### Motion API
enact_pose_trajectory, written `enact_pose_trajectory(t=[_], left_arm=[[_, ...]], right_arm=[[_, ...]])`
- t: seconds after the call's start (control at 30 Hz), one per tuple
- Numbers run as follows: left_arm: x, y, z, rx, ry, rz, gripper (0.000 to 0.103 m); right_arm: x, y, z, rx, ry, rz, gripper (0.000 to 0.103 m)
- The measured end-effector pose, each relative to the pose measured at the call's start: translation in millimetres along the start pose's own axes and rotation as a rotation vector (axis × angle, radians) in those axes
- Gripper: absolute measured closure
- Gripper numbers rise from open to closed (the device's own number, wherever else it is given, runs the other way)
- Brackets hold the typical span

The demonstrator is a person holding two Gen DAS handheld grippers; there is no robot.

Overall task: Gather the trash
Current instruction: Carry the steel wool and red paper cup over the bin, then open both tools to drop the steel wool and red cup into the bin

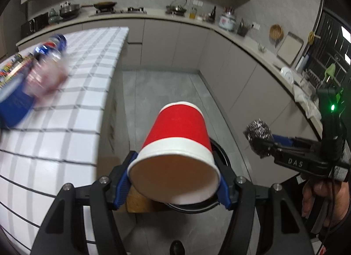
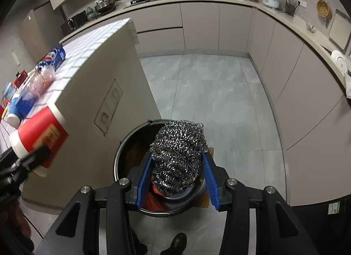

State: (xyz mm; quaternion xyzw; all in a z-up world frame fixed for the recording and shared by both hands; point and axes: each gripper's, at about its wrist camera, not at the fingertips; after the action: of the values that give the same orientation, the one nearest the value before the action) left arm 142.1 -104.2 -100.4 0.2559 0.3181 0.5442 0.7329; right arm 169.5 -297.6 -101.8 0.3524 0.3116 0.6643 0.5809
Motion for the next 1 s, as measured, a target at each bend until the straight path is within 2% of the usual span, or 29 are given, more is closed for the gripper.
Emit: enact_pose_trajectory(t=[0.2,0.63,0.83,0.87,0.9,0.93,1.0], left_arm=[[-17,-33,-23,0.074,0.020,0.019,0.037],[-20,-76,-47,0.152,0.082,0.068,0.037],[-16,-88,-52,0.183,0.113,0.105,0.030],[-15,-82,-51,0.155,0.128,0.112,0.025],[-13,-75,-51,0.131,0.135,0.115,0.019],[-11,-68,-51,0.108,0.142,0.137,0.017],[-10,-62,-50,0.106,0.143,0.145,0.014]], right_arm=[[-8,-32,-6,0.056,0.033,0.037,0.055],[-12,-85,-3,0.124,0.063,0.094,0.055],[-8,-103,5,0.150,0.093,0.141,0.054],[-5,-110,6,0.170,0.114,0.141,0.049],[-3,-117,6,0.194,0.131,0.122,0.034],[-3,-125,5,0.210,0.143,0.086,0.030],[-11,-128,6,0.211,0.104,0.113,0.029]])
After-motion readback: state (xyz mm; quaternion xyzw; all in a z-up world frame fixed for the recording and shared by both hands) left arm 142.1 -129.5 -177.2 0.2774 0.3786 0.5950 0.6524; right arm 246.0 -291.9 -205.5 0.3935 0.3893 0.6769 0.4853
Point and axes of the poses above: each gripper's, at about its wrist camera, not at the fingertips, and y roughly against the way its jaws point, x to its left, z to its top, and after that the axes turned 3 degrees about -x, right-handed
